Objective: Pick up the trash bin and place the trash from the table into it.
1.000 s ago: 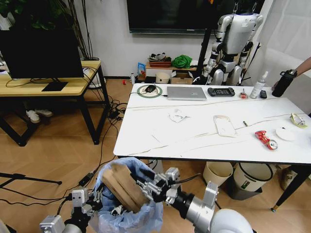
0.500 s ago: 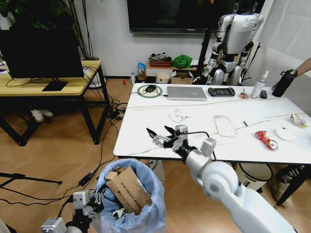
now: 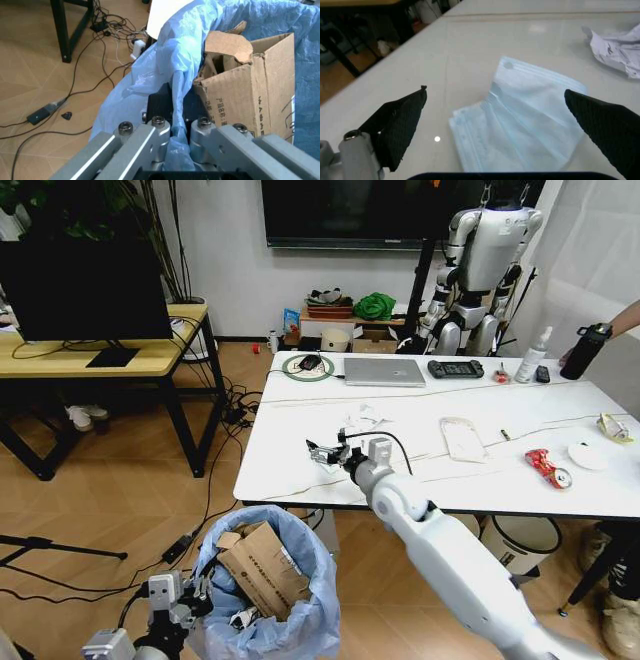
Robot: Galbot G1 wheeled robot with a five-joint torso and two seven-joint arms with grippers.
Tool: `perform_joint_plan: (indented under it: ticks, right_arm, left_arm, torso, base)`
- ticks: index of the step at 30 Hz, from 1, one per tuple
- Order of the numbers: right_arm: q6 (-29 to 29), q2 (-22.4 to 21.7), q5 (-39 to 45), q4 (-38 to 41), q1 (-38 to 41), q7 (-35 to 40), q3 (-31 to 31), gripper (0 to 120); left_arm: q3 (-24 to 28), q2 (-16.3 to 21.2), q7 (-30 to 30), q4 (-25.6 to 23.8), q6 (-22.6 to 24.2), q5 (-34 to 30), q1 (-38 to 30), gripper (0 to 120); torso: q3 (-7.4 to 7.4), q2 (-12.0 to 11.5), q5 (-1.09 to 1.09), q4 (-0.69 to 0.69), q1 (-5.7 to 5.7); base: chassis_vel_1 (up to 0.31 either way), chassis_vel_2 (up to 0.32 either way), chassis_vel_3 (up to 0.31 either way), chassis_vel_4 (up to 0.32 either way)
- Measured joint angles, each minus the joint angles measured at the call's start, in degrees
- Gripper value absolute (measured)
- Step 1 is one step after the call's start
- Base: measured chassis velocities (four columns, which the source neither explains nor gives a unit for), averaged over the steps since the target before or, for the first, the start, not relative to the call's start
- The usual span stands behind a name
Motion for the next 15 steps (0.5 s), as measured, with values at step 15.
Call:
perform_joint_plan:
  ticks: [15]
  right_arm:
    - [-0.1, -2.3, -2.6, -0.9, -1.7, -0.8, -0.3, 53]
  left_arm:
    - [-0.1, 0.4, 0.0, 0.0, 0.0, -0.3, -0.2, 0]
  torso:
    - [-0.01, 0.0, 0.00, -0.01, -0.01]
  base:
    - [0.000, 0.000, 0.000, 0.000]
